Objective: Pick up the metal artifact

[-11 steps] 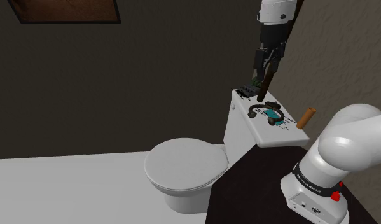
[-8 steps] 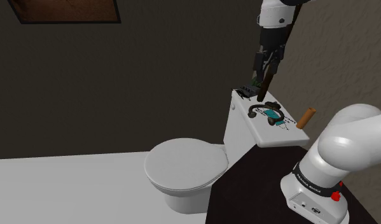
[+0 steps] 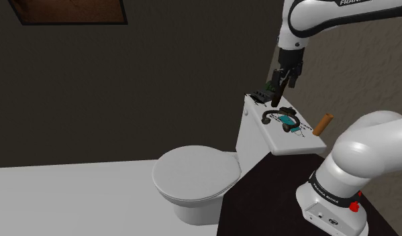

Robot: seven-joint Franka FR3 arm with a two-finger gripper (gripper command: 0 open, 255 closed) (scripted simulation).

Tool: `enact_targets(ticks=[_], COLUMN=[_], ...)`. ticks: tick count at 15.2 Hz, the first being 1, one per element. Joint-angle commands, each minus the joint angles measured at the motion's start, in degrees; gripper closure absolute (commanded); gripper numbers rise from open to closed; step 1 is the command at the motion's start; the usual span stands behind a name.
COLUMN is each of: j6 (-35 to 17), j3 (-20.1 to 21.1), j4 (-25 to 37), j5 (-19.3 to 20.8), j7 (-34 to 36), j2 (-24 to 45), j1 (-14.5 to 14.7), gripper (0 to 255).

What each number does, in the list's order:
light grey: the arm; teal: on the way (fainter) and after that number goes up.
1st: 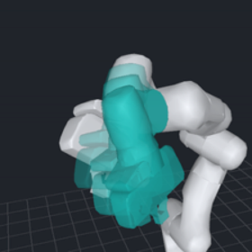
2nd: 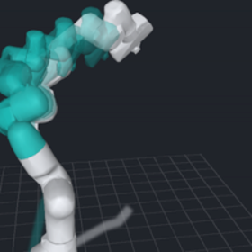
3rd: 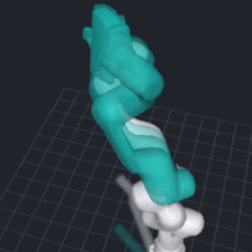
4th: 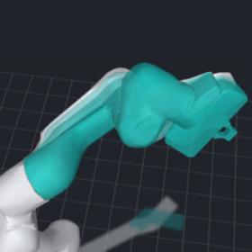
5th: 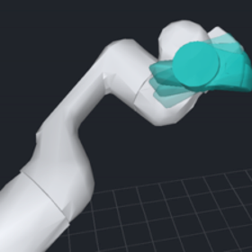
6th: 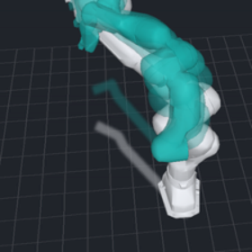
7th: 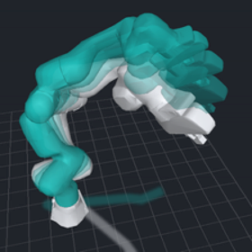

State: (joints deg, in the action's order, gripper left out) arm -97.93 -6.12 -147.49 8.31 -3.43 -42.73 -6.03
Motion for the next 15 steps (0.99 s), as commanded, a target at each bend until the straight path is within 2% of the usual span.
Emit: enact_targets(ticks=[1,8,15], j6=[-3.5,-16.1,-29.4], j3=[-2.2,-8.9,-16.0], j4=[-1.7,-5.2,-5.0], j5=[2.0,7.6,11.3], j7=[-1.2,-3.6,-6.2], j2=[1.4,8.8,20.3], j1=[-1.7,-6.6,-10.6], gripper=[0,0,0])
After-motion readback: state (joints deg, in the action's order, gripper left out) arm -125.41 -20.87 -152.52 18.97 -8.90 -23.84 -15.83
